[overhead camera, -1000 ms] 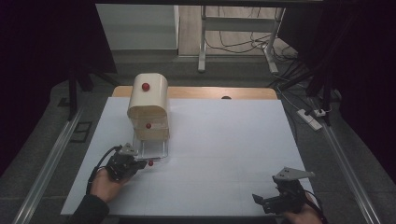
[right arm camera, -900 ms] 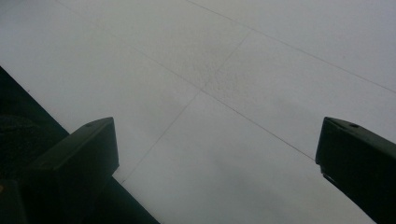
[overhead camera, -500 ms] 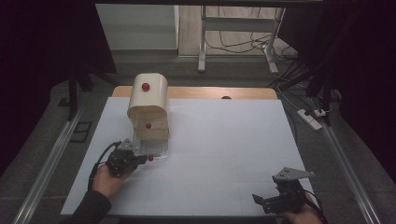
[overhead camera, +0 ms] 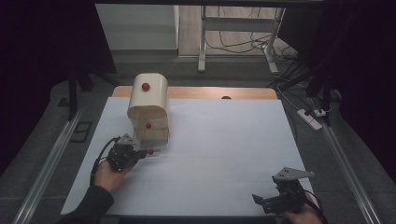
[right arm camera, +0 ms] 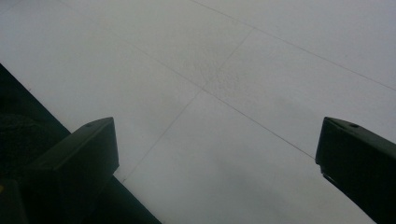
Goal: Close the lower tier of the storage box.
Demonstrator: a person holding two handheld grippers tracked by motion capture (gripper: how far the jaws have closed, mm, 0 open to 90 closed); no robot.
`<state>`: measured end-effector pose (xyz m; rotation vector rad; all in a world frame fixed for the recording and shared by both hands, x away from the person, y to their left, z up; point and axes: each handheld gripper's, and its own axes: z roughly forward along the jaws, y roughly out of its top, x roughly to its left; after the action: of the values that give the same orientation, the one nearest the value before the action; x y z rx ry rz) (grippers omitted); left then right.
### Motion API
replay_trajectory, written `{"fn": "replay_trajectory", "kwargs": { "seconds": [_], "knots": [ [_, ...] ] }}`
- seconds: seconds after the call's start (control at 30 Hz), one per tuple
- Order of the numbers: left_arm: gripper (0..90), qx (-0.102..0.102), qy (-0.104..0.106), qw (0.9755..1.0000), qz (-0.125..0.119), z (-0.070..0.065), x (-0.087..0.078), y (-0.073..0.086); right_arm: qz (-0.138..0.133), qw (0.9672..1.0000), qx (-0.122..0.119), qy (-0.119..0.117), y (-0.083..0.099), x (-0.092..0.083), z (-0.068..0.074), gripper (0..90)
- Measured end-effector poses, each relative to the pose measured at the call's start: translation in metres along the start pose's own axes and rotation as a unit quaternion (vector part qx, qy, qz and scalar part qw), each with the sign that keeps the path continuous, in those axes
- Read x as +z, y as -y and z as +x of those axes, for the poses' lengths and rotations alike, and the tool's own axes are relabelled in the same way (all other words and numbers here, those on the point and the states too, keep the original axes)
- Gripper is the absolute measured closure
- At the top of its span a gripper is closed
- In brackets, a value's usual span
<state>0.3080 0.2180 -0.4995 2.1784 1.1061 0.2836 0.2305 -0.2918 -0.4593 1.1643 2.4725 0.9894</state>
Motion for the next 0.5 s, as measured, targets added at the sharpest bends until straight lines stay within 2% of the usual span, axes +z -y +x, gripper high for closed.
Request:
{"fn": "replay_trajectory", "kwargs": {
  "seconds": [0.13, 0.37, 0.5],
  "knots": [
    [89.3, -0.003, -0.005, 1.0000, -0.001, 0.003, 0.001, -0.002, 0.001, 1.0000, 0.002, -0.001, 0.000, 0.000, 0.000, 0.0],
    [89.3, -0.023, -0.012, 0.9997, 0.002, 0.009, 0.004, -0.006, 0.000, 1.0000, 0.002, -0.002, 0.000, 0.000, 0.000, 0.0],
    [89.3, -0.029, -0.017, 0.9994, 0.002, 0.011, 0.007, -0.008, 0.001, 1.0000, 0.002, -0.002, 0.000, 0.000, 0.000, 0.0]
  ]
}}
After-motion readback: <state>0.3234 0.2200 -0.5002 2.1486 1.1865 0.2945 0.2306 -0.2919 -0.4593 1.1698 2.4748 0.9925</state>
